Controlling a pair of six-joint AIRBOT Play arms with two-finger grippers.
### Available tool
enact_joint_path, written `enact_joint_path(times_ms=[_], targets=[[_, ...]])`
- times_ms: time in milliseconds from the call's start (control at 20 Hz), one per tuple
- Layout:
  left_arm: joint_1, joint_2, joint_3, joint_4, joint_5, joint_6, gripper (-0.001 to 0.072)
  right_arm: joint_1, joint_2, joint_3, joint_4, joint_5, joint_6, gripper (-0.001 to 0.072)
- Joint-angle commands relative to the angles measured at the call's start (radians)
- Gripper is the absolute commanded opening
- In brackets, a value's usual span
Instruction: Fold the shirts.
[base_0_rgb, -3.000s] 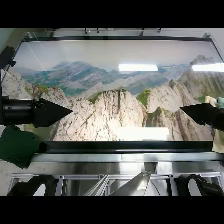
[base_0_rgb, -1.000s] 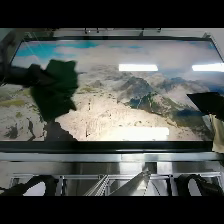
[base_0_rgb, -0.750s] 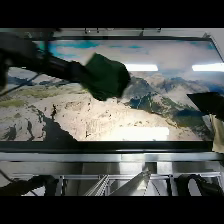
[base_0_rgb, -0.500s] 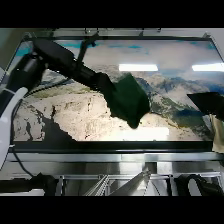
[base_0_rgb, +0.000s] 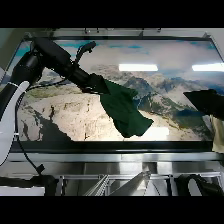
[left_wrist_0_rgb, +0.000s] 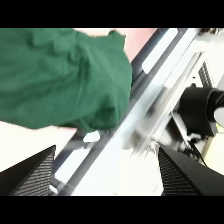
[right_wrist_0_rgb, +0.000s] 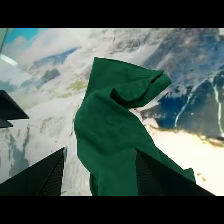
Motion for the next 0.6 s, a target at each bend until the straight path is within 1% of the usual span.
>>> enact_joint_path(times_ms=[0, 100, 200, 350, 450, 550], targets=[[0.043, 0.011, -0.042, 0.0, 0.066, -0.009, 0.0719, 0.003, -0.096, 0.0, -0.003, 0.014, -0.051, 0.0482], [0.064, 0.039, -0.151, -0.001, 0.045, 0.009, 0.0719, 0.032, -0.193, 0.0, -0.003, 0.024, -0.098, 0.0482], [0.086, 0.074, -0.282, -0.002, -0.044, 0.03, 0.0719, 0.101, -0.311, 0.0, -0.004, 0.0, -0.141, 0.0482], [0.085, 0.103, -0.467, -0.014, -0.224, 0.032, 0.0711, 0.24, -0.515, 0.0, -0.055, -0.066, -0.144, 0.0482], [0.05, 0.077, -0.527, -0.043, -0.308, 0.043, 0.071, 0.304, -0.649, 0.0, -0.072, -0.076, -0.143, 0.0482], [0.01, 0.02, -0.542, -0.078, -0.374, 0.056, 0.071, 0.322, -0.76, 0.0, -0.072, -0.076, -0.143, 0.0482]])
